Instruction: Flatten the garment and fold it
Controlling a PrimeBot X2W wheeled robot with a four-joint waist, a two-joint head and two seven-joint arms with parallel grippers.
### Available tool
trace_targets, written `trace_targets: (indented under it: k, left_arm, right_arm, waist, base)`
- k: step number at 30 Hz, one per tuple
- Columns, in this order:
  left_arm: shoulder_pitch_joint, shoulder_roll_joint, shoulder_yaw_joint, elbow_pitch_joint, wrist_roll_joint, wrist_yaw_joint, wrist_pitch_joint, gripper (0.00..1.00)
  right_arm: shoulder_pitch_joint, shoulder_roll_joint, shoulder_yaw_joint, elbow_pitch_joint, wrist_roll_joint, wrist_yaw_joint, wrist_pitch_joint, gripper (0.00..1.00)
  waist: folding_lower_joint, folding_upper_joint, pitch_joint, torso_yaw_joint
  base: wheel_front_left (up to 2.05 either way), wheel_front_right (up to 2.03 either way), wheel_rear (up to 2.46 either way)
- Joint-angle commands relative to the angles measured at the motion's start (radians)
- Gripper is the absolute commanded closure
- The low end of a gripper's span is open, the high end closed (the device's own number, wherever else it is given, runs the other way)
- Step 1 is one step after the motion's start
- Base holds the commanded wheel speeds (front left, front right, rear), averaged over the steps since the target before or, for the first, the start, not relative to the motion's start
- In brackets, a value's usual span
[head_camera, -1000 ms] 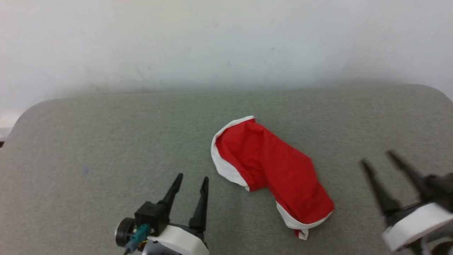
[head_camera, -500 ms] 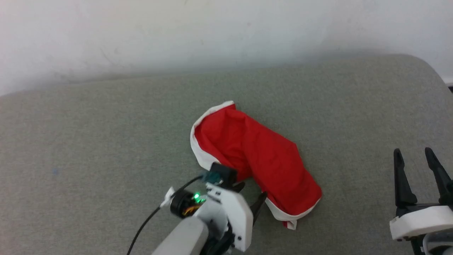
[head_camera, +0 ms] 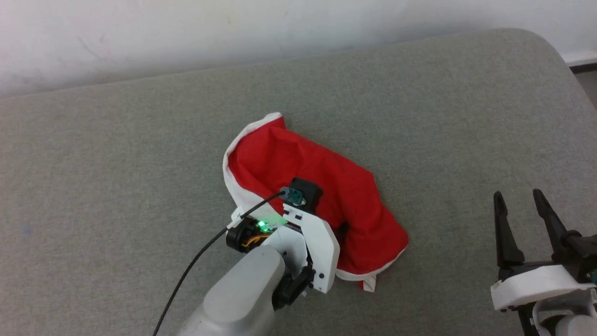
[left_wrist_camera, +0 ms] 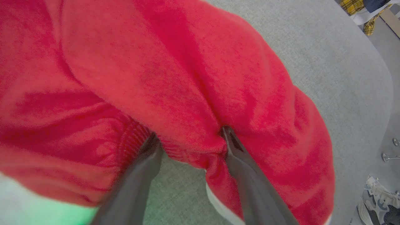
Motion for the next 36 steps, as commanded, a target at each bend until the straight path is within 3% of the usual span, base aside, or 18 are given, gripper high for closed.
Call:
trace_targets:
  k: [1, 2, 10, 19, 22, 26, 27, 28, 32, 36]
  left_arm:
    - [-0.013, 0.0, -0.002, 0.009, 0.001, 0.003, -0.016, 0.94]
    - [-0.017, 0.0, -0.001, 0.011, -0.005, 0.002, -0.037, 1.0]
    - [0.002, 0.018, 0.061, -0.076, -0.018, 0.045, -0.22, 1.0]
    - [0.165, 0.182, 0.201, -0.341, -0.061, 0.159, -0.248, 1.0]
    - [0.258, 0.239, 0.231, -0.379, -0.079, 0.193, -0.226, 1.0]
    - [0.35, 0.261, 0.24, -0.37, -0.105, 0.207, -0.217, 1.0]
    - [0.361, 0.257, 0.241, -0.36, -0.108, 0.209, -0.222, 0.69]
    - [0.367, 0.254, 0.241, -0.351, -0.109, 0.212, -0.23, 0.0]
    - [0.353, 0.231, 0.246, -0.331, -0.09, 0.215, -0.312, 0.0]
    - [0.329, 0.229, 0.243, -0.337, -0.041, 0.184, -0.457, 0.0]
  right_arm:
    - [-0.016, 0.004, 0.001, 0.005, -0.005, -0.002, -0.008, 0.0]
    - [-0.017, 0.005, 0.001, 0.01, -0.005, -0.002, -0.01, 0.0]
    - [0.006, 0.005, 0.002, 0.034, -0.018, -0.002, -0.003, 0.0]
    - [0.027, 0.001, 0.041, 0.022, -0.028, -0.002, 0.017, 0.0]
    - [0.031, 0.0, 0.053, 0.027, -0.028, -0.002, 0.018, 0.0]
    - [0.034, -0.011, 0.085, 0.039, -0.019, -0.002, 0.021, 0.0]
    - [0.033, -0.015, 0.097, 0.043, -0.014, -0.002, 0.024, 0.0]
    - [0.032, -0.021, 0.109, 0.047, -0.007, -0.002, 0.028, 0.0]
    - [0.018, -0.058, 0.177, 0.05, 0.031, -0.002, 0.042, 0.0]
    - [-0.01, -0.135, 0.316, 0.031, 0.111, -0.002, 0.081, 0.0]
  waist:
    - [-0.0001, -0.0001, 0.005, -0.003]
    - [-0.0001, -0.0001, 0.002, 0.002]
    - [-0.0001, -0.0001, -0.082, 0.079]
    - [-0.0001, -0.0001, -0.121, 0.166]
    - [-0.0001, -0.0001, -0.116, 0.187]
    - [-0.0001, -0.0001, -0.106, 0.216]
    - [-0.0001, -0.0001, -0.104, 0.223]
    - [-0.0001, -0.0001, -0.102, 0.229]
    - [-0.0001, -0.0001, -0.102, 0.259]
    - [-0.0001, -0.0001, -0.11, 0.294]
  base:
    - [0.0, 0.0, 0.0]
    - [0.0, 0.0, 0.0]
    - [0.0, 0.0, 0.0]
    - [0.0, 0.0, 0.0]
    - [0.0, 0.0, 0.0]
    - [0.0, 0.0, 0.0]
    - [0.0, 0.0, 0.0]
    - [0.0, 0.0, 0.0]
    - [0.0, 0.0, 0.0]
    - [0.0, 0.0, 0.0]
